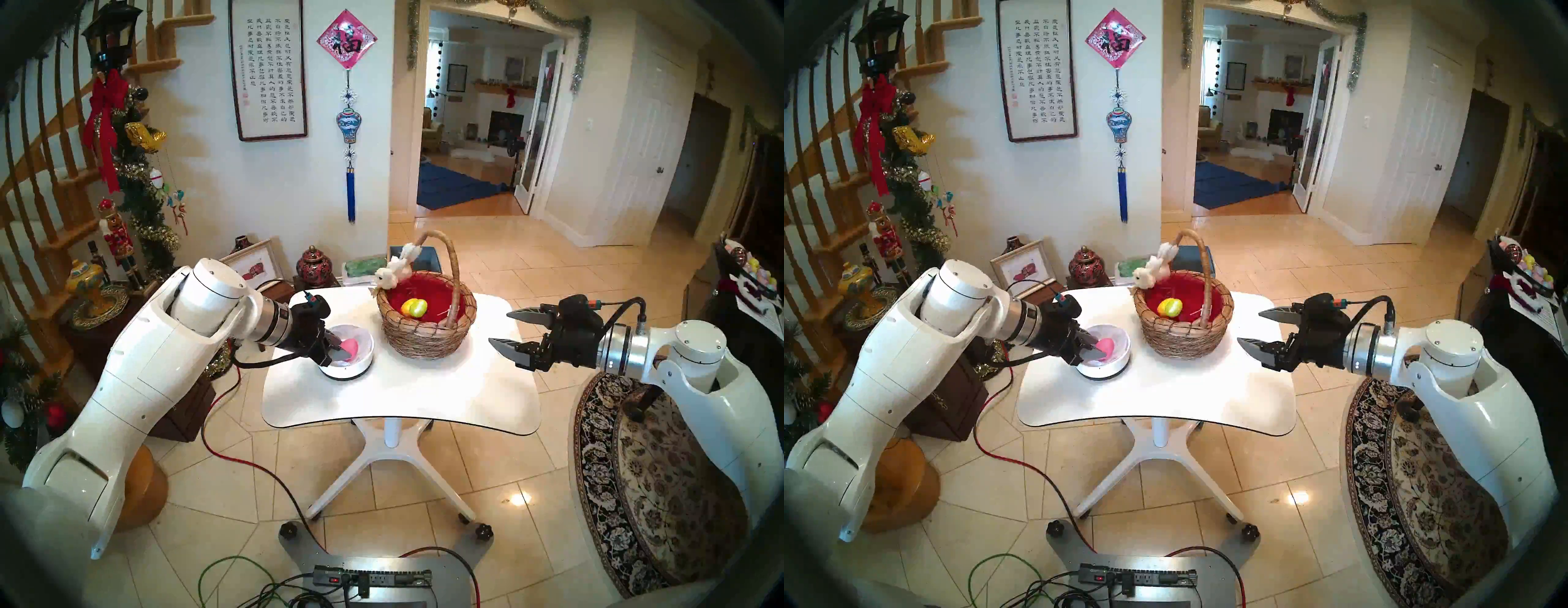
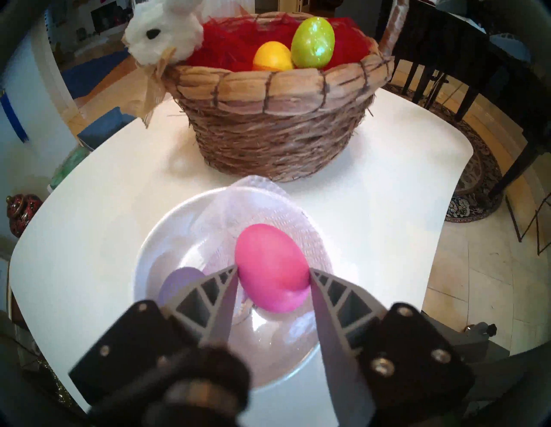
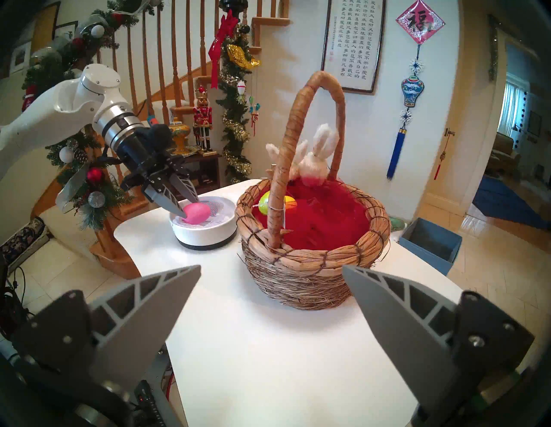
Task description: Put easter egg into basket
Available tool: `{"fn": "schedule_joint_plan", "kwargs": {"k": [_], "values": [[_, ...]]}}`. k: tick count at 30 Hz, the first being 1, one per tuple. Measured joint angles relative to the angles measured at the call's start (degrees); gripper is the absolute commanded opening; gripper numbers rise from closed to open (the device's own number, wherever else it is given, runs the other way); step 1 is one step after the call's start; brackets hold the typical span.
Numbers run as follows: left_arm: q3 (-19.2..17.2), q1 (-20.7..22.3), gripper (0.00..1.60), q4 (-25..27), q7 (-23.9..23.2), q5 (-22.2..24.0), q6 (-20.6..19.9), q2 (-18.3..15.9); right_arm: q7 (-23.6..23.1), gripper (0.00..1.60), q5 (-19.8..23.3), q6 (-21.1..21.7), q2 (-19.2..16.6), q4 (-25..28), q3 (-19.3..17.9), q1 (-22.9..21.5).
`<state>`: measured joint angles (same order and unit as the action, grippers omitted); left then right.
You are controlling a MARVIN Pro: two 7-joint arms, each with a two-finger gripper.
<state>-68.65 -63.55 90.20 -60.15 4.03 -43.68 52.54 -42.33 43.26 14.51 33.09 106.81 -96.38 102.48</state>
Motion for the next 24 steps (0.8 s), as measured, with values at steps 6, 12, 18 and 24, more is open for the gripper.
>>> {"fn": "schedule_joint_plan", "kwargs": {"k": [6,12,18,24], "values": [[-1.1,0.1,0.69,0.1,-0.1,0.6,-0.5,-0.1,0.0,1.6,0.0,0.0,0.0,0.0,0.0,0.0],[-2.4,0.7,0.7,0.5,0.8,1.6,-2.0,0.5,0.0,1.6,0.0,0.0,0.0,0.0,0.0,0.0],[-3.1,1.4,0.7,0.7,1.9,2.6,-3.2,0.8,0.0,1.6,0.0,0.0,0.0,0.0,0.0,0.0],[-3.3,1.7,0.7,1.2,3.0,3.6,-4.2,1.0,0.0,1.6,0.0,0.0,0.0,0.0,0.0,0.0]]}}
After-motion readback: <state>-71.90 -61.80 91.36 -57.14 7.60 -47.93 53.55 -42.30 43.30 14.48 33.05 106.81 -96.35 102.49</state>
